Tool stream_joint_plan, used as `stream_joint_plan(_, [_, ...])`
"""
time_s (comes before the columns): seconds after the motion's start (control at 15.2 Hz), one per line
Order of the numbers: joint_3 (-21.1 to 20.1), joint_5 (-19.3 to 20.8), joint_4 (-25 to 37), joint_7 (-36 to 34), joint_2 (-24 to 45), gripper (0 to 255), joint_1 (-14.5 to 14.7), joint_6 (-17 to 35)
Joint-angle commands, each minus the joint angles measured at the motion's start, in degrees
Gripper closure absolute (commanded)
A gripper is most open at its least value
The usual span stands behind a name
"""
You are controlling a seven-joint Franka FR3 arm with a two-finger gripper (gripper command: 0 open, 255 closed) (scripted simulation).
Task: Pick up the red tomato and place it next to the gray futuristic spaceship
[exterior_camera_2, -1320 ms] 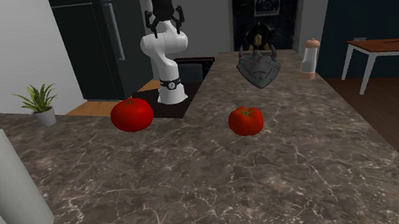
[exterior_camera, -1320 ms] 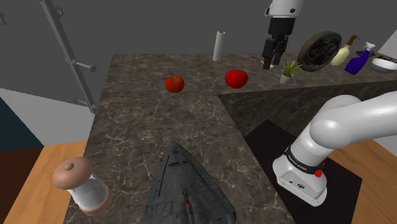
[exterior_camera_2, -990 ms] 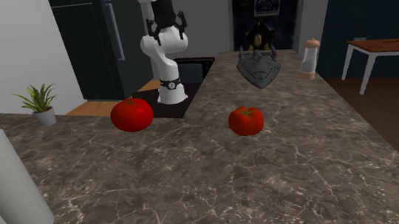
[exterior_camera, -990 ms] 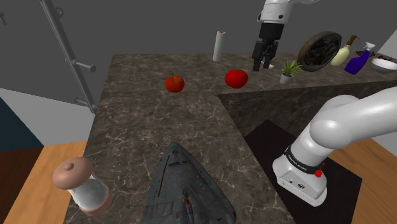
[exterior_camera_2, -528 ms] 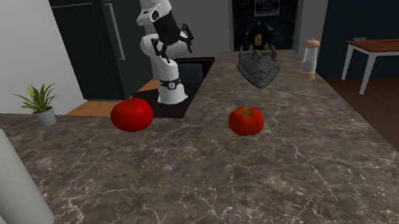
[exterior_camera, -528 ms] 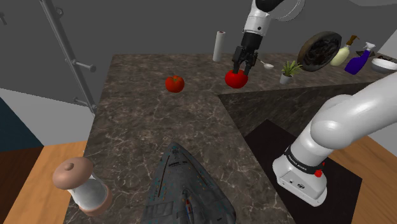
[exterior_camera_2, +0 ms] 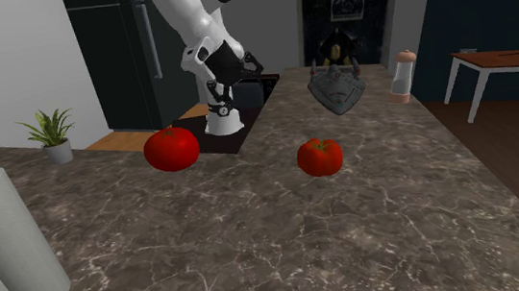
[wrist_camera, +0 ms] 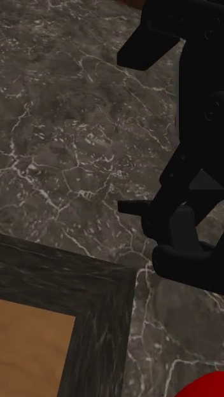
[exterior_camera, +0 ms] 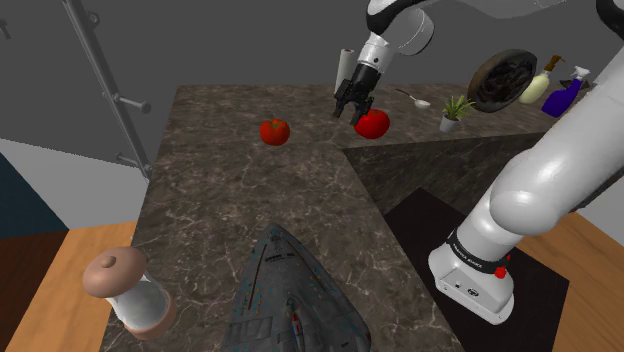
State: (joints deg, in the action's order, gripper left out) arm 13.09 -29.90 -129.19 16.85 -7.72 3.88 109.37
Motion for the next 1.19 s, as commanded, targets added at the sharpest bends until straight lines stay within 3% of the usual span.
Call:
stream_joint_plan(0.0, [0.57,-4.79,2.25,2.30,4.34,0,0.34,1.03])
stream_joint_plan(0.33, [0.72,-16.51,9.91,7.54,15.80,0,-0.17,1.07])
stream_joint_plan(0.86, [-2.28,-32.92,25.68,11.83,33.95,0,-3.83,-2.01])
stream_joint_plan(1.12, [-3.42,-35.17,27.27,12.21,36.49,0,-3.54,-0.88])
